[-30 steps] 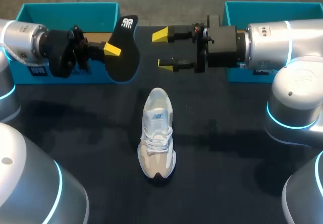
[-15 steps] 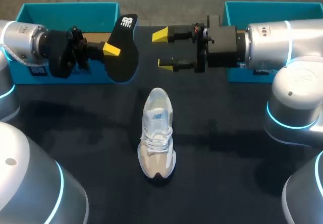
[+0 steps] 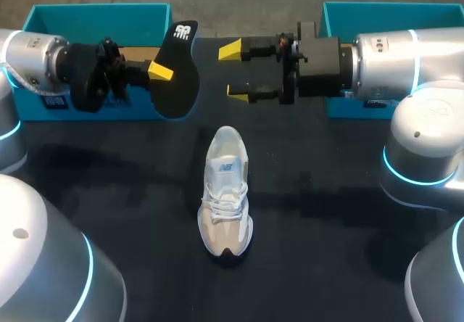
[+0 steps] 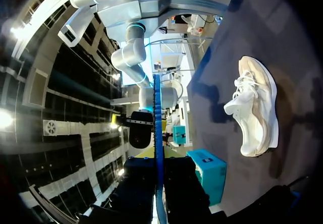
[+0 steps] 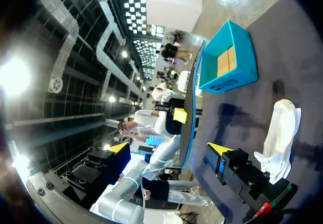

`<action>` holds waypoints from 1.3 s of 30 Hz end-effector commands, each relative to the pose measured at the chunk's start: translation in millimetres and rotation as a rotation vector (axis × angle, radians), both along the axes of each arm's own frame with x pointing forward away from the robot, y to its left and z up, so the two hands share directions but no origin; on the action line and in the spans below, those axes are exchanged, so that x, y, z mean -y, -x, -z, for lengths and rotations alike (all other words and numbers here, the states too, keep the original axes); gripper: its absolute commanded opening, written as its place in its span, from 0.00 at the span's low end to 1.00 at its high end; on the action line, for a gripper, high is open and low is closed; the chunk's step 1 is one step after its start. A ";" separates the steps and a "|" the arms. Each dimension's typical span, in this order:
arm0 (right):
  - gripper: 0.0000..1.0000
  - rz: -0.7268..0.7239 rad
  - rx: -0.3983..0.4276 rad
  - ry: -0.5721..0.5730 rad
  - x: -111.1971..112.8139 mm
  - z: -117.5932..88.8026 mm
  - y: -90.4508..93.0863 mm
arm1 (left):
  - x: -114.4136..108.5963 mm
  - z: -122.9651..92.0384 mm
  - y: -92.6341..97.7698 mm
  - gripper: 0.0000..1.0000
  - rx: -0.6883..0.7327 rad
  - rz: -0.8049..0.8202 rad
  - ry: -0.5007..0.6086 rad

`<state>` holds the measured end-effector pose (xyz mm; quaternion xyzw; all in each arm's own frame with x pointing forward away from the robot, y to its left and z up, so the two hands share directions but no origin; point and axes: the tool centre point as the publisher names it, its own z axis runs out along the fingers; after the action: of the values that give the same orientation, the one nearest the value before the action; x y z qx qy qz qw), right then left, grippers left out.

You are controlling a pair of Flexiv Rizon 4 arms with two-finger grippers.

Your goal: Take the shoe out of the shoebox, open the shoe tongue, remove and reinsert the insole, then place the shoe into the shoebox

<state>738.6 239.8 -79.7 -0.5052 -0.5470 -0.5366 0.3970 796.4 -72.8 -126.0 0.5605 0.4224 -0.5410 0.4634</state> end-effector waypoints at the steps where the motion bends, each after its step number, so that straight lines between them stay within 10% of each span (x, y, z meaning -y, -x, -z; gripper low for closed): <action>1: 1.00 0.005 -0.006 0.018 -6.6 1.9 -4.0 | 0.9 0.3 0.7 0.00 0.002 -0.003 0.000; 20: 1.00 0.000 -0.063 0.053 -21.2 26.1 -26.6 | 0.9 0.3 0.7 0.00 0.002 -0.003 0.000; 39: 0.49 -0.034 -0.097 0.064 -61.2 40.5 -40.0 | 0.9 0.3 0.7 0.00 0.002 -0.003 0.000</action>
<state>777.3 286.2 -118.6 -0.5307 -0.5528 -0.4870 0.4191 795.9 -72.8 -125.7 0.5607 0.4231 -0.5405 0.4631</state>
